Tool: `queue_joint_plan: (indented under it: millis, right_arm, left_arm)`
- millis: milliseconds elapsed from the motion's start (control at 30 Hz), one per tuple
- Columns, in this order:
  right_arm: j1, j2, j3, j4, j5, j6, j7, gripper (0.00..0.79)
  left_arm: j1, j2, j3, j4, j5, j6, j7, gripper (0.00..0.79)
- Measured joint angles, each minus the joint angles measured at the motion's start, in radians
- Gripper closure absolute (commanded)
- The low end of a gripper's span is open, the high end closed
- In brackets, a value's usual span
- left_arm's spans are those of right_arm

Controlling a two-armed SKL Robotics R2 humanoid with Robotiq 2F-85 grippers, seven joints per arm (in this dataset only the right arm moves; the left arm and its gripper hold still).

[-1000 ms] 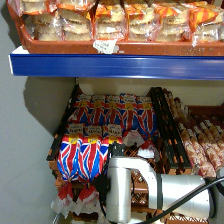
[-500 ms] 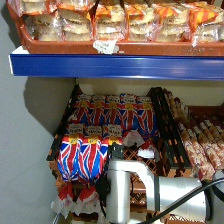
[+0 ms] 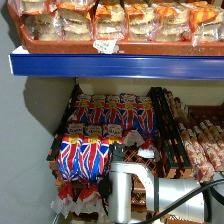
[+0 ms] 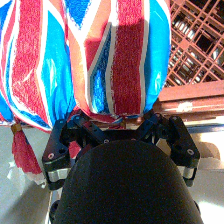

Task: Pick up bread

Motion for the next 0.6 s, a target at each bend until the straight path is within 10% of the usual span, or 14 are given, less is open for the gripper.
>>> queue_joint_plan:
  millis: [600]
  right_arm:
    - [0.012, 0.002, 0.020, 0.047, 0.043, -0.085, 0.002, 0.000]
  left_arm:
    - [0.000, 0.000, 0.000, 0.000, 0.000, 0.000, 0.000, 0.785]
